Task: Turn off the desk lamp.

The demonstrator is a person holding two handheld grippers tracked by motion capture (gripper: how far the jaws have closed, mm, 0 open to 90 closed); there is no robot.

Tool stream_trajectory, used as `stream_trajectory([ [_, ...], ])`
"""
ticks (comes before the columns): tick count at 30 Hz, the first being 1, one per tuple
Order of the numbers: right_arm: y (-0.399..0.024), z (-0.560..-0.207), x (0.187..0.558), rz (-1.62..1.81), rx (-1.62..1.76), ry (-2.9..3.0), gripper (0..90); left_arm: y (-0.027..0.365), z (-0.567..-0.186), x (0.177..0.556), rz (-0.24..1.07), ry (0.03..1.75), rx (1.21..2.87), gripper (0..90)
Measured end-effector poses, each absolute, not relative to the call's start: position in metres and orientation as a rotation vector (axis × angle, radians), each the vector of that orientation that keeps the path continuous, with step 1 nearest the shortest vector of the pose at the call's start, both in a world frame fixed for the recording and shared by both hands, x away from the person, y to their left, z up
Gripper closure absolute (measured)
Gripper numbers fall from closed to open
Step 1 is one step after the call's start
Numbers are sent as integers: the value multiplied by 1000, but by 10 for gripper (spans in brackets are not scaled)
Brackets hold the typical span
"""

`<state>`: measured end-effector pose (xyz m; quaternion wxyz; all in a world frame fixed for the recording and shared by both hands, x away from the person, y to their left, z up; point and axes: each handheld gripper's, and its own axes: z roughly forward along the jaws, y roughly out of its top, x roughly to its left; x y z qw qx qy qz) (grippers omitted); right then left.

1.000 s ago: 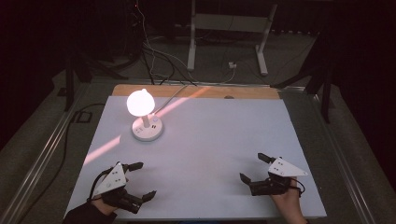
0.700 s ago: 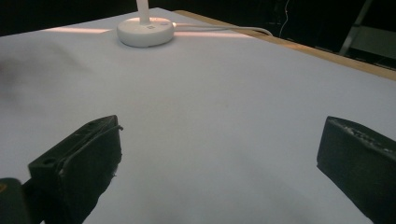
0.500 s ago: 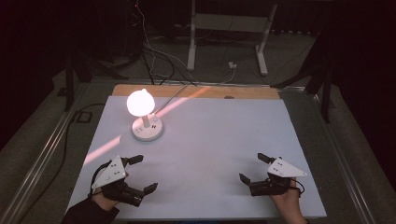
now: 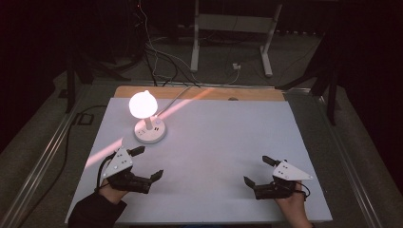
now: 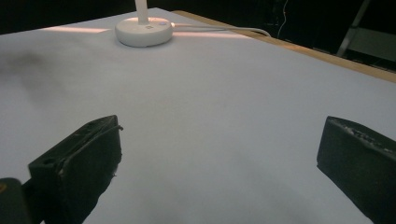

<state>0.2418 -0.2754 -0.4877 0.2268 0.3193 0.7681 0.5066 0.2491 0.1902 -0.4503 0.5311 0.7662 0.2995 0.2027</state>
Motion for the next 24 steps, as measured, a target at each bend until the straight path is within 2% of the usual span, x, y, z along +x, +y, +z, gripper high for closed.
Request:
stream_trajectory([
  [12,-276,-488,242,1404,881,2121,0,184,-451,271,558,807,1807,7],
  [24,-277,-489,242,1413,883,2126,0,176,-455,290,575,887,1803,7],
])
